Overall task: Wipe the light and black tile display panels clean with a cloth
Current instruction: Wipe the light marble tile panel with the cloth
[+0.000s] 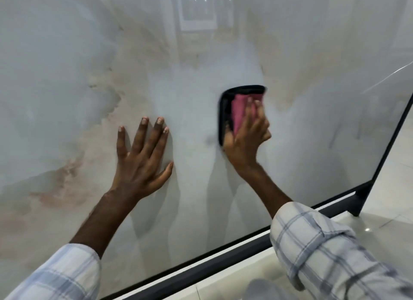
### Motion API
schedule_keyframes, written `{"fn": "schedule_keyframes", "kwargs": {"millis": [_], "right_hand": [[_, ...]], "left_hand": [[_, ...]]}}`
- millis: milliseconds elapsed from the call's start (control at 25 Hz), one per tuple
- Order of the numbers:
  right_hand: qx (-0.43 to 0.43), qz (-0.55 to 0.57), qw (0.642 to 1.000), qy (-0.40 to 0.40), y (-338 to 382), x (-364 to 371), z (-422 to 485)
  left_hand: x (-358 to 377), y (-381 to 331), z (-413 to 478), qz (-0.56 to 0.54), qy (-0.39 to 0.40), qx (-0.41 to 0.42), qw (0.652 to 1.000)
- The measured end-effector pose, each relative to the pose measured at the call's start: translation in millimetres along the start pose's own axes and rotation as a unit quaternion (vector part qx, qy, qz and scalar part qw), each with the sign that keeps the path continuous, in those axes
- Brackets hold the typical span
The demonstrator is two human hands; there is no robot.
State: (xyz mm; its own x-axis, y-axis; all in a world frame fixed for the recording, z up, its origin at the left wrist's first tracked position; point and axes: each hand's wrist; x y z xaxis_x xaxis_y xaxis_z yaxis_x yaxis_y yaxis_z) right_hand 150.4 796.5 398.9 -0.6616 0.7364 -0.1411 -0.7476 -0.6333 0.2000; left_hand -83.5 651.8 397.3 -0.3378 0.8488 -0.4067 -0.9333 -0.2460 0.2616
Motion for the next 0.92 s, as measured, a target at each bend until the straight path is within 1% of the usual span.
{"fn": "schedule_keyframes", "kwargs": {"millis": [40, 80, 120, 160, 200, 240, 280, 320, 360, 400, 440, 480, 520, 560, 600, 640, 680, 720, 760, 800, 840, 880, 920], "right_hand": [[-0.140, -0.016, 0.989, 0.043, 12, 0, -20], [-0.277, -0.024, 0.957, 0.084, 17, 0, -38], [-0.378, -0.025, 0.920, 0.103, 13, -1, -47], [-0.432, -0.018, 0.896, 0.104, 2, -3, -46], [-0.439, -0.017, 0.892, 0.103, -13, -4, -43], [-0.392, -0.017, 0.914, 0.105, -28, -4, -42], [-0.284, -0.007, 0.953, 0.101, -42, -2, -47], [-0.118, 0.012, 0.990, 0.073, -53, -1, -53], [0.086, 0.039, 0.995, 0.030, -61, 0, -61], [0.274, 0.068, 0.959, -0.014, -64, 3, -66], [0.406, 0.091, 0.909, -0.036, -61, 4, -70], [0.471, 0.092, 0.877, -0.030, -49, 5, -72], [0.470, 0.072, 0.879, -0.017, -32, 6, -77], [0.407, 0.045, 0.912, -0.008, -15, 10, -85], [0.275, 0.024, 0.961, 0.012, 2, 13, -99], [0.100, 0.004, 0.994, 0.050, 18, 13, -114], [-0.069, -0.008, 0.994, 0.089, 23, 11, -126], [-0.192, -0.010, 0.974, 0.117, 16, 10, -129], [-0.252, -0.011, 0.959, 0.131, -1, 12, -128], [-0.247, -0.008, 0.960, 0.131, -16, 16, -133], [-0.175, 0.000, 0.977, 0.121, -26, 17, -144], [-0.033, 0.016, 0.994, 0.100, -30, 18, -158], [0.176, 0.046, 0.981, 0.074, -30, 19, -175]], "left_hand": [[4, -5, -8, -0.005, 0.004, -0.006, 1.000], [8, -8, -16, -0.008, 0.008, -0.008, 1.000], [12, -11, -23, -0.007, 0.009, -0.004, 1.000], [15, -13, -28, -0.004, 0.009, 0.001, 1.000], [17, -14, -32, -0.002, 0.008, 0.003, 1.000], [17, -15, -34, -0.002, 0.008, 0.003, 1.000], [17, -14, -35, -0.004, 0.010, 0.000, 1.000], [17, -15, -35, -0.006, 0.013, -0.003, 1.000], [17, -15, -34, -0.008, 0.017, -0.007, 1.000], [17, -17, -34, -0.010, 0.021, -0.012, 1.000], [17, -20, -35, -0.014, 0.027, -0.017, 0.999], [18, -21, -38, -0.018, 0.031, -0.019, 0.999], [19, -22, -43, -0.019, 0.034, -0.016, 0.999], [22, -23, -48, -0.017, 0.036, -0.010, 0.999], [24, -22, -54, -0.011, 0.037, -0.003, 0.999], [26, -22, -59, -0.005, 0.035, 0.003, 0.999], [28, -22, -63, -0.001, 0.031, 0.006, 0.999], [29, -22, -65, -0.002, 0.028, 0.007, 1.000], [31, -22, -65, -0.004, 0.026, 0.006, 1.000], [32, -23, -65, -0.005, 0.024, 0.003, 1.000], [33, -24, -66, -0.006, 0.020, -0.002, 1.000], [35, -27, -69, -0.006, 0.016, -0.009, 1.000], [38, -30, -74, -0.002, 0.013, -0.018, 1.000]]}}
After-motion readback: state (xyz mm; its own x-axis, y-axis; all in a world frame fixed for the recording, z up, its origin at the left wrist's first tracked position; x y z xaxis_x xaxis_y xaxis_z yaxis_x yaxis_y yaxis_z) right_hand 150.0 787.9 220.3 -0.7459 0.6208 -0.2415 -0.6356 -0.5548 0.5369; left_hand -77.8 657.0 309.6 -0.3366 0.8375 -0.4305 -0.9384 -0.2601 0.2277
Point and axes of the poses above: each hand's wrist, its own z-axis towards the middle knuckle, its own x-axis out of the palm, y = z × x, and after that the axes turned 15 degrees about -x, right-handed
